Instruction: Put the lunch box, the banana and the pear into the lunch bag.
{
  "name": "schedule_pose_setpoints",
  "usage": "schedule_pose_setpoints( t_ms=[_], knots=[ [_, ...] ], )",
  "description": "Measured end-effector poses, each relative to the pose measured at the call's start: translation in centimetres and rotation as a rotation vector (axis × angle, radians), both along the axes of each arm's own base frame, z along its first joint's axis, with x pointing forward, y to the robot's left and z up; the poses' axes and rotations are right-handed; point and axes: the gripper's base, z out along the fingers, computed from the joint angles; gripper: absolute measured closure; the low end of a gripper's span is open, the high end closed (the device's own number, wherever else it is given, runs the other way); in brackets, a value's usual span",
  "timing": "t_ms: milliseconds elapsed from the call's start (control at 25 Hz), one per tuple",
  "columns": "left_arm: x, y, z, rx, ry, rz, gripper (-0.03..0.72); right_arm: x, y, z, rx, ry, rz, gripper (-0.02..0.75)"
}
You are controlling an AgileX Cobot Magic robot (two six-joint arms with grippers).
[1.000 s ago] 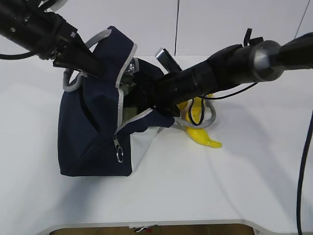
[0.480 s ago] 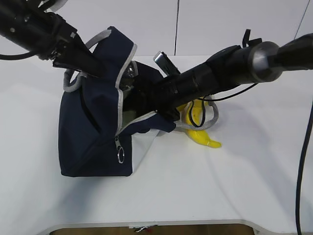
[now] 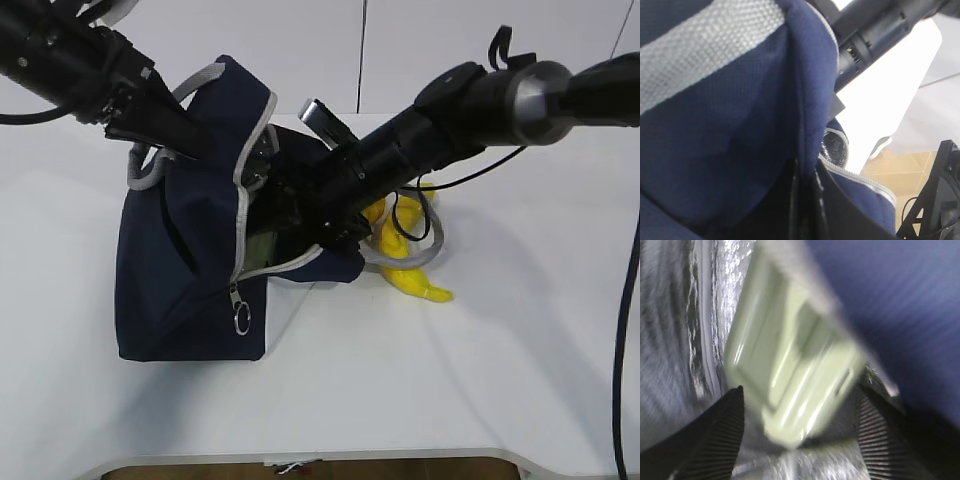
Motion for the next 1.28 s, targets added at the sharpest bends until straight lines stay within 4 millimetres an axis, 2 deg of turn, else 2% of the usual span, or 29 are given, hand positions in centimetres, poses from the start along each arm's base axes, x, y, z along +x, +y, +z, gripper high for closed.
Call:
schedule_pose_setpoints(
  t_ms=[320, 560, 760, 880, 1160, 1280],
  knots=[
    [0.0, 0.0, 0.0, 0.000, 0.001, -0.002, 0.688, 0.9, -0.4, 4.1, -0.175, -0.035, 0.116, 0.185],
    [0.0, 0.0, 0.0, 0.002, 0.001, -0.002, 0.688, 1.9, -0.8, 7.4, -0.266, -0.114, 0.093, 0.185],
    [0.0, 0.0, 0.0, 0.006, 0.001, -0.005, 0.688, 2.1, -1.1, 9.1, -0.289, -0.140, 0.056, 0.185],
    [-0.1, 0.0, -0.1, 0.008, 0.002, -0.007, 0.688, 1.8, -1.8, 10.2, -0.358, -0.176, 0.042, 0.185],
    [-0.1, 0.1, -0.1, 0.018, 0.006, -0.015, 0.688, -0.1, -3.5, 16.0, -0.446, -0.327, 0.005, 0.185],
    [-0.2, 0.1, -0.2, 0.023, 0.006, -0.018, 0.688, -1.2, -4.7, 17.4, -0.526, -0.367, -0.009, 0.185]
  ],
)
